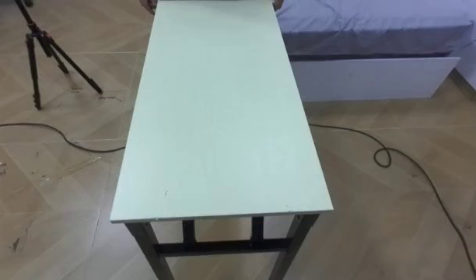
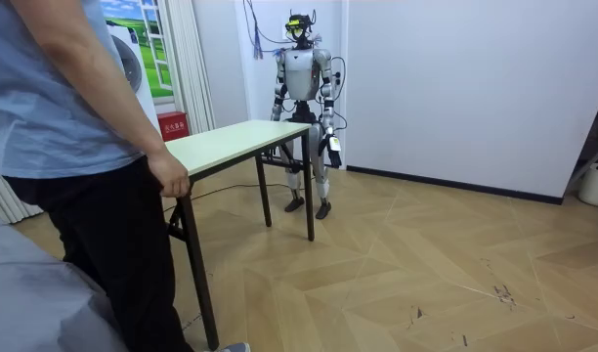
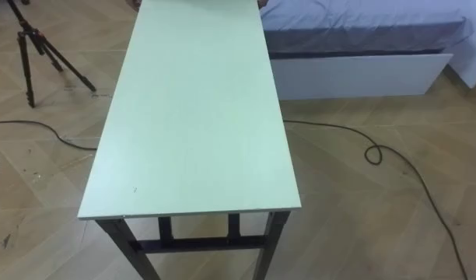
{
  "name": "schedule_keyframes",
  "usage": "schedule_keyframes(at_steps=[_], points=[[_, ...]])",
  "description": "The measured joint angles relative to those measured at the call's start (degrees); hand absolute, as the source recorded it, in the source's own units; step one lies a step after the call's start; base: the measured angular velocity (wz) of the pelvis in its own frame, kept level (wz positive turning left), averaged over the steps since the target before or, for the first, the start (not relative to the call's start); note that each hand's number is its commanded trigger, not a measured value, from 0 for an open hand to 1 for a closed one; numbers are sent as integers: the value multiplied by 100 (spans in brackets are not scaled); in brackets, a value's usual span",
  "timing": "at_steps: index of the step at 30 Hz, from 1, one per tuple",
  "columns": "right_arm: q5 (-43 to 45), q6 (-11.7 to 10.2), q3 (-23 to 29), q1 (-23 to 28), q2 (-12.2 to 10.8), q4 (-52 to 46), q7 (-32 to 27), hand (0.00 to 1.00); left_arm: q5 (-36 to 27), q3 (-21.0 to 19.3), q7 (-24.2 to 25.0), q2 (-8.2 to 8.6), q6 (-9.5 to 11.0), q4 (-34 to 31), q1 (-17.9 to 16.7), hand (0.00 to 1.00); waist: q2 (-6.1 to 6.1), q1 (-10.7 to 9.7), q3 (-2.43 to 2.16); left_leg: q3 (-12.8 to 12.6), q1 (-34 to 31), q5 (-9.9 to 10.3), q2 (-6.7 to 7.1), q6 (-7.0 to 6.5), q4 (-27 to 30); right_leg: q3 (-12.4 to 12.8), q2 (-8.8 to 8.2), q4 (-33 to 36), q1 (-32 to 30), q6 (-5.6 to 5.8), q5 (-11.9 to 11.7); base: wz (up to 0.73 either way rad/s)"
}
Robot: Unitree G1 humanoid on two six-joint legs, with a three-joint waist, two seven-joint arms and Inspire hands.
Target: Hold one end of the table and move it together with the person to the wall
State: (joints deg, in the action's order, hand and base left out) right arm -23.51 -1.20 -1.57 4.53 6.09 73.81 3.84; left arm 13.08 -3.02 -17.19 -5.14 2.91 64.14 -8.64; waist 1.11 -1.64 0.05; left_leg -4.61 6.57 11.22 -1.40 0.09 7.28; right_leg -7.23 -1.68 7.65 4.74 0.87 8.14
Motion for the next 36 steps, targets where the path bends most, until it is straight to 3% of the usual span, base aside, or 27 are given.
schedule_keyframes(at_steps=[6,11,21,26,30,36], points=[[-115,1,-170,5,5,-8,7,0,-11,9,0,0,-6,0,0,0,16,19,-10,0,-9,1,0,-1,-1,-27,0,-1,1,0,0,0],[-141,-6,-229,1,12,-39,104,0,-440,216,49,-17,-1,6,15,0,6,30,-5,2,-5,1,0,-1,0,-34,-1,-1,15,0,0,0],[-133,-30,-212,89,123,-540,615,0,-1836,223,1007,-54,-14,-42,30,0,-45,30,10,45,-157,2,3,-4,37,-86,-11,2,-108,2,3,1],[-135,-55,-180,222,187,-1209,917,0,-2629,353,1521,-146,-24,-592,6,0,-84,41,13,57,-231,1,5,-4,125,-109,-25,21,-159,-2,1,2],[-343,-139,-155,782,191,-2512,1296,0,-3567,532,1994,-250,21,-1512,-360,0,-88,20,20,39,-198,2,-1,-3,135,-147,-25,12,-77,-1,3,2],[-803,-166,-215,1164,189,-3201,1731,0,-4511,1058,2369,-312,26,-2540,-782,0,-75,32,19,0,-300,64,-4,-17,166,-172,-31,38,-164,4,8,1]])
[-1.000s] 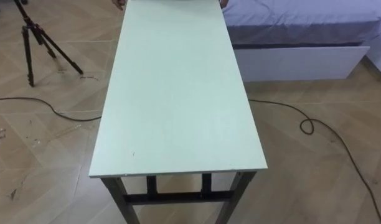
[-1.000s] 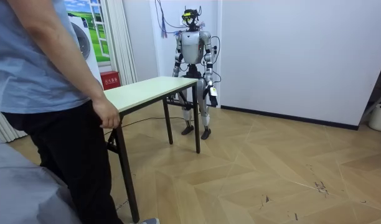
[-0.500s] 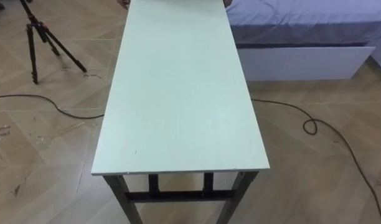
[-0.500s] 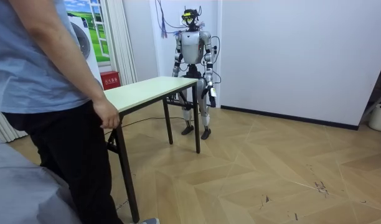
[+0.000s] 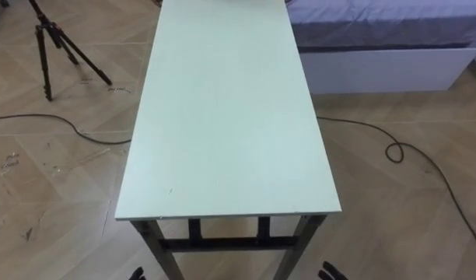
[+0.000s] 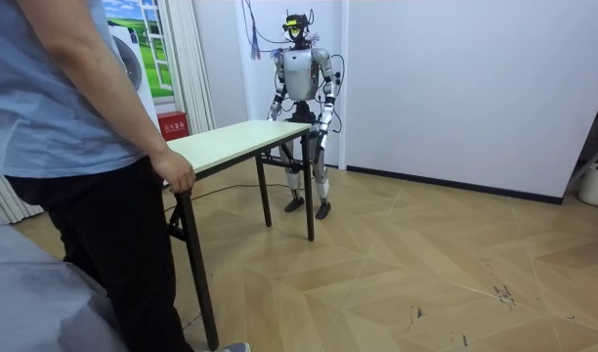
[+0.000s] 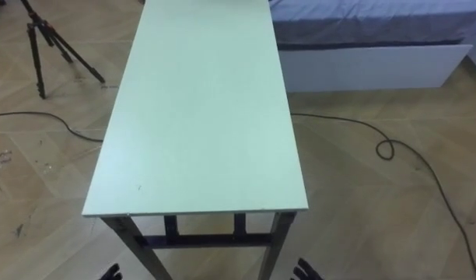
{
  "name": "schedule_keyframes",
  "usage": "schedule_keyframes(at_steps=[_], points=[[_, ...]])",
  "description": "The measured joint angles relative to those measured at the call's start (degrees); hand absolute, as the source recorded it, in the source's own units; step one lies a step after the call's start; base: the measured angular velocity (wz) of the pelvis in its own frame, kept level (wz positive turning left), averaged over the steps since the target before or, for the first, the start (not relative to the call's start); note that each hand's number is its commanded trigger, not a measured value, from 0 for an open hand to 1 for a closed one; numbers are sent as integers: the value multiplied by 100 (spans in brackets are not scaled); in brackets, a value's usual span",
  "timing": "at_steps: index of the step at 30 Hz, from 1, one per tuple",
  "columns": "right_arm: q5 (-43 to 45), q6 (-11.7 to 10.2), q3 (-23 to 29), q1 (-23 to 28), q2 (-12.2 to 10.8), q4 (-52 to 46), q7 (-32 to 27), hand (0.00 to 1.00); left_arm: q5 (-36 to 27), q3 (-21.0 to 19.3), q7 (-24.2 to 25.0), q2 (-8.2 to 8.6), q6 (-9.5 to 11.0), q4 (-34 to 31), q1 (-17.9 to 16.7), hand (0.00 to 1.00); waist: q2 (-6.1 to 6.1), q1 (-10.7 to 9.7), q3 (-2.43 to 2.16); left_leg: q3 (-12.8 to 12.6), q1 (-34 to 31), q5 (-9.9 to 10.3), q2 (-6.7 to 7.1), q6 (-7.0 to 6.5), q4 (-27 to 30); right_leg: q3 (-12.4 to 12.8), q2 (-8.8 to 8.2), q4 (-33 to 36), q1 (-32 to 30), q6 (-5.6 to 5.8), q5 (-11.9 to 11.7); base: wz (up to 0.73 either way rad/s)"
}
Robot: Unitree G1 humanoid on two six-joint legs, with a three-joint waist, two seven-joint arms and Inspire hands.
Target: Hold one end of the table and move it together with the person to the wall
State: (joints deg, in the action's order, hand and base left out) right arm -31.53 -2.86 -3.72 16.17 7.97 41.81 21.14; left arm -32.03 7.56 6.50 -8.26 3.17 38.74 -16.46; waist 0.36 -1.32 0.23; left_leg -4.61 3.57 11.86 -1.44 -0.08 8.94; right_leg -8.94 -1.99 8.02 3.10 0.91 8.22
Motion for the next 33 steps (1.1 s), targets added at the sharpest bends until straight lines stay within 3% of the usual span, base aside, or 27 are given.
schedule_keyframes(at_steps=[4,10,14,20,26,33], points=[[-415,113,-295,515,-13,-1066,226,0,-750,424,175,-59,-40,-749,-345,0,0,-12,3,17,-26,2,1,-2,46,-6,-5,15,-16,3,4,0],[-1360,159,-724,542,-5,-1772,602,0,-2161,1041,593,-202,-43,-1770,-488,0,21,-16,2,12,26,2,4,-2,51,6,-11,73,-2,1,29,0],[-1808,234,-1043,515,97,-2195,660,0,-2488,1216,858,-332,-96,-2173,-448,0,24,-34,7,7,24,2,3,-2,55,10,-12,83,-5,1,29,0],[-1819,311,-1372,293,174,-2557,690,0,-2919,1505,969,-380,-162,-2564,-277,0,36,-87,30,18,25,2,4,-2,48,6,-9,86,5,1,28,0],[-1829,319,-1495,146,355,-2670,647,0,-3096,1584,956,-520,-187,-2894,-257,0,79,-180,93,27,-8,2,3,-2,43,-6,-4,85,-22,1,28,0],[-2072,501,-1447,58,546,-2680,611,0,-3159,1505,859,-687,-461,-2895,-94,0,58,-163,79,18,12,1,0,-3,59,-37,-10,85,-16,0,26,0]])
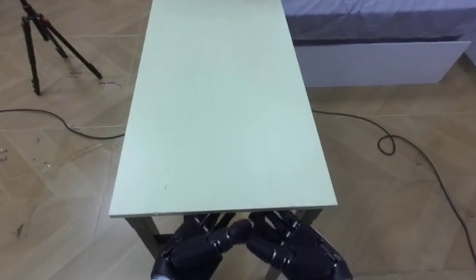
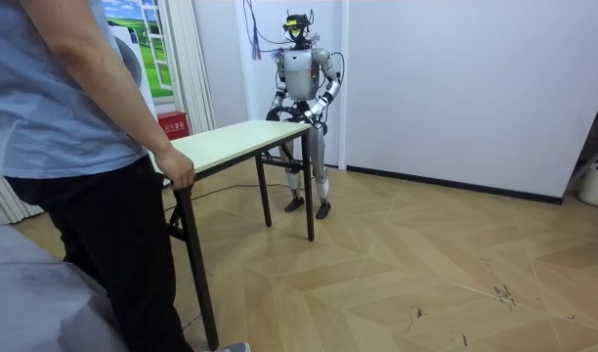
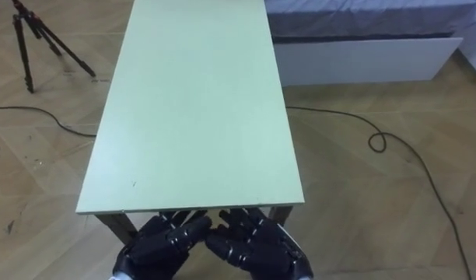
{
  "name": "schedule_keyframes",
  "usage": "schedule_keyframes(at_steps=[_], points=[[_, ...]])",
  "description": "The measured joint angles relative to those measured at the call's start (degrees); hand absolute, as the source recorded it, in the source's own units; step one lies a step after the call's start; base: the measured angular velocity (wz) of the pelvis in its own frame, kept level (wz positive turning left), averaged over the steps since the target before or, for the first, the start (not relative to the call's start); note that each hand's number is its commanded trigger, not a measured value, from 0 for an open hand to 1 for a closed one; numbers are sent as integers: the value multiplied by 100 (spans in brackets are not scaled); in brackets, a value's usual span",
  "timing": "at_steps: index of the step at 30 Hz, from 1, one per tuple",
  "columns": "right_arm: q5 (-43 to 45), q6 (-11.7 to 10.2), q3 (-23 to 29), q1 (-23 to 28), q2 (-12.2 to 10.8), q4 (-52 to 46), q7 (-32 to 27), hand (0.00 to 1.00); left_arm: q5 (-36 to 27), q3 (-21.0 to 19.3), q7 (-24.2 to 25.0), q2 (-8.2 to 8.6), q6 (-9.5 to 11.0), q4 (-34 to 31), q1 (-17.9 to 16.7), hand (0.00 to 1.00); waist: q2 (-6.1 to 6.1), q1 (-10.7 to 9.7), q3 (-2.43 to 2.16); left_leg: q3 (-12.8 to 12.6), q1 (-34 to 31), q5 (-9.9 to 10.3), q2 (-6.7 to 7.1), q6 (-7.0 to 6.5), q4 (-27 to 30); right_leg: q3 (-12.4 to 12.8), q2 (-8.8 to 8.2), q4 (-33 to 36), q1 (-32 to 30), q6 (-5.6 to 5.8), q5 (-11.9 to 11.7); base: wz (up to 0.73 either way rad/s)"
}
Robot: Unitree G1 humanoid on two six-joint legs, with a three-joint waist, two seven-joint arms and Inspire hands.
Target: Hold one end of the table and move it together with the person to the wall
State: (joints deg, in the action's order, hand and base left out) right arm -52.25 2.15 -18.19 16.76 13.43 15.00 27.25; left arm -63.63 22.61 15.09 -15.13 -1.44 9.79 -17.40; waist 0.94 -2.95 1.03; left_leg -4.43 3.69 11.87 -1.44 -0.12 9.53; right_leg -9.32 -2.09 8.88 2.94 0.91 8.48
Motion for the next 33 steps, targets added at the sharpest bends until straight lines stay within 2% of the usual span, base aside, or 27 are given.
schedule_keyframes(at_steps=[3,7,8,10,13,16,19,26,28,30,33], points=[[-7,82,132,-13,4,-11,-105,0,1,-60,-109,-3,-127,0,45,0,-42,16,-25,3,23,-2,3,-1,9,-1,-5,3,24,0,0,0],[-296,298,174,-125,29,-8,-342,0,-390,-388,-341,-7,-346,72,139,0,-84,32,4,4,103,-3,-1,0,9,-8,-4,21,112,0,0,0],[-401,319,168,-140,29,-3,-379,0,-459,-429,-358,-7,-346,78,140,0,-86,33,10,6,100,-3,0,0,9,-11,-5,24,112,0,0,0],[-792,421,140,-240,11,-2,-567,0,-856,-513,-510,-3,-347,117,229,0,-112,104,62,-6,96,-3,1,0,14,-14,-11,90,79,-4,-2,-2],[-1129,505,139,-296,-4,5,-810,0,-1188,-558,-740,48,-350,279,408,0,-112,210,64,-5,95,-4,-4,2,12,-23,-10,98,91,-12,-7,0],[-1326,537,139,-419,-31,97,-1009,0,-1511,-712,-907,115,-349,661,659,0,-114,298,65,-14,100,-10,-7,8,13,-18,-7,100,90,-22,-14,0],[-1532,541,148,-655,-91,273,-1208,0,-1579,-890,-1070,172,-358,995,886,0,-110,316,62,-17,100,-11,-10,8,15,-16,-1,98,82,-24,-16,0],[-2167,540,193,-660,-207,319,-1412,0,-1870,-983,-1121,345,-369,1281,899,0,-135,325,46,-9,114,-11,-11,8,11,-70,-2,71,74,-24,-16,0],[-2214,535,212,-661,-302,319,-1490,0,-2028,-1141,-1131,497,-430,1348,899,0,-153,340,34,-8,151,-12,-11,7,9,-62,-4,71,85,-24,-15,0],[-2284,535,227,-661,-346,324,-1555,0,-2222,-1220,-1167,579,-457,1409,907,0,-173,339,21,-8,174,-12,-13,7,7,-47,-3,72,101,-23,-15,-4],[-2452,538,290,-667,-419,347,-1586,0,-2263,-1268,-1212,607,-511,1528,1005,0,-195,339,10,-11,181,-13,-13,7,6,-31,-2,76,102,-24,-15,-1]])
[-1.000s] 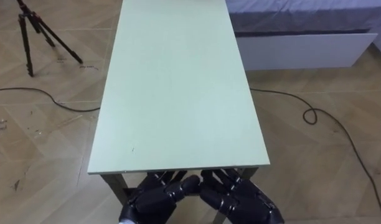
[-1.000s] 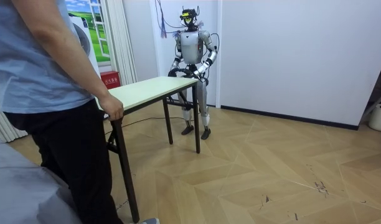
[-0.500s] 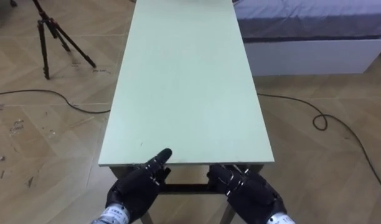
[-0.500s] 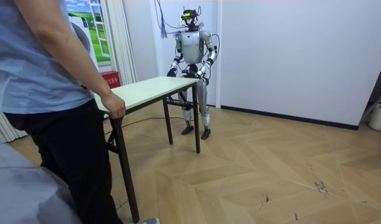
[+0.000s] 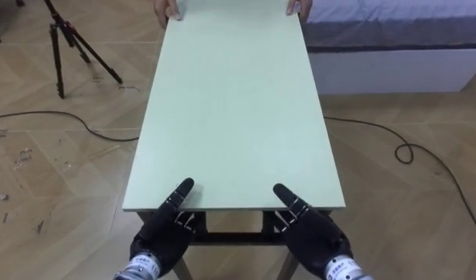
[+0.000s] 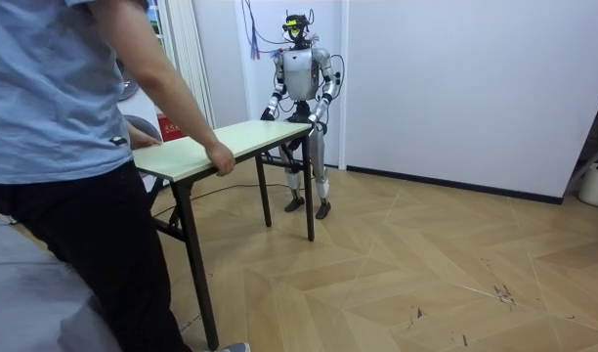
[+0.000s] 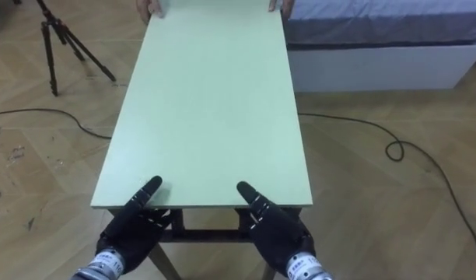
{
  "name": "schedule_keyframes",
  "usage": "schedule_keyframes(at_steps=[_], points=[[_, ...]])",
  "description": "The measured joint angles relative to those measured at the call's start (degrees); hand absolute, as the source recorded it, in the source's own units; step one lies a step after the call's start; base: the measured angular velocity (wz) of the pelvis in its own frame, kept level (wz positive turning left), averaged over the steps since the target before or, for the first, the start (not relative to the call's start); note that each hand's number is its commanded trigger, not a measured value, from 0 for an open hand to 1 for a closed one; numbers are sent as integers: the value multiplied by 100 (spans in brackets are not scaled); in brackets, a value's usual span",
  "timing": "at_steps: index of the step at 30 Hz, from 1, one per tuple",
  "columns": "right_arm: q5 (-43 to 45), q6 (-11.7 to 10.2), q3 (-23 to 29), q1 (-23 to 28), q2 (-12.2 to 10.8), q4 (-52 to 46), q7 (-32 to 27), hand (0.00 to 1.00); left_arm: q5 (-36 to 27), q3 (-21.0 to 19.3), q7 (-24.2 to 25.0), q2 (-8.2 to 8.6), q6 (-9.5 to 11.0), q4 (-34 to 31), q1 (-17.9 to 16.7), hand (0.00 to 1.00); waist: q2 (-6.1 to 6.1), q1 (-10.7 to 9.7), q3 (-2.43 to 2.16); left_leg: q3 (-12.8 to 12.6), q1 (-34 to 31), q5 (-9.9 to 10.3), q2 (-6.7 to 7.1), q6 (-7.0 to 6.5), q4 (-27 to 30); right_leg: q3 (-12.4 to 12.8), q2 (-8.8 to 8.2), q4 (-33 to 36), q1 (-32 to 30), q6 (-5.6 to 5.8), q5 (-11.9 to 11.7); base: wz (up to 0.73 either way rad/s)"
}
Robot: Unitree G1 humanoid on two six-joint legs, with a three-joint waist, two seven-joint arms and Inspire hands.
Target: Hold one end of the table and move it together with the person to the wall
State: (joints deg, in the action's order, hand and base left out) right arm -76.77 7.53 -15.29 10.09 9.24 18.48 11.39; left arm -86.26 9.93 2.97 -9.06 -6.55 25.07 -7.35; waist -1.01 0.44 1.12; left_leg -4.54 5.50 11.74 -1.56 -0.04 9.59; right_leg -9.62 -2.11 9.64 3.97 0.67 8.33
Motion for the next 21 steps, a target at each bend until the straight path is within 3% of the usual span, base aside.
schedule_keyframes(at_steps=[2,8,12,15,21], points=[[0,5,49,-7,-56,36,-6,0,-96,-87,-14,77,-35,73,47,0,-9,2,-6,0,8,0,0,0,1,5,0,9,4,0,0,0],[-385,-2,84,-93,-180,145,-50,0,-95,-96,-2,93,-33,158,102,0,-30,3,-1,-14,-5,1,-1,2,-7,14,6,21,7,-7,-6,0],[-853,-51,73,-138,-226,143,-164,0,-90,-73,-7,216,78,193,131,0,-91,-1,26,-9,-34,2,-2,2,-14,7,8,27,-27,-7,-6,0],[-1108,-64,45,-139,-283,119,-360,0,-91,-65,-35,286,103,190,135,0,-128,-3,12,-14,-66,0,0,1,-11,7,8,33,-93,-7,-6,0],[-1375,-228,53,-177,-337,62,-715,0,-94,-64,-124,376,112,189,136,0,-132,-11,10,-14,-70,-2,1,-1,12,9,3,33,-95,-7,-6,0]])
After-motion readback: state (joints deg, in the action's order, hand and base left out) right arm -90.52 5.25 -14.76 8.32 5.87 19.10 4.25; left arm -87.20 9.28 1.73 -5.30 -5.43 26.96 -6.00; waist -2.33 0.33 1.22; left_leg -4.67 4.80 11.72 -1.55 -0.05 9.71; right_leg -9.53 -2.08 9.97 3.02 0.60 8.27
